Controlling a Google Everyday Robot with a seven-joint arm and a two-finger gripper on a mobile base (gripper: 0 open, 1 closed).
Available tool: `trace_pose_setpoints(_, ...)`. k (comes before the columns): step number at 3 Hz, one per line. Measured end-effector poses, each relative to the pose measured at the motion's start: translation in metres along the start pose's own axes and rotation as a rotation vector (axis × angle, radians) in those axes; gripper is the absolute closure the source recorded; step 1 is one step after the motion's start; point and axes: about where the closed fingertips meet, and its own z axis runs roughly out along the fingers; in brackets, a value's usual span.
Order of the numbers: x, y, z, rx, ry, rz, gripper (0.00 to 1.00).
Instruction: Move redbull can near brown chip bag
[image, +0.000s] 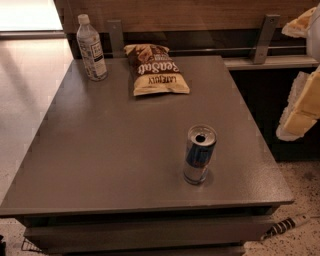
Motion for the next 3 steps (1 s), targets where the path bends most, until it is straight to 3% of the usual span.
trace_pose_setpoints(1,0.0,0.0,0.0,0.0,0.0,0.0,0.0)
trace_pose_setpoints(2,-0.001,0.004,0.002,-0.014,-0.045,0.007,0.0)
trace_pose_setpoints(3,0.018,0.016,0.03,-0.068,-0.225,0.039,0.0)
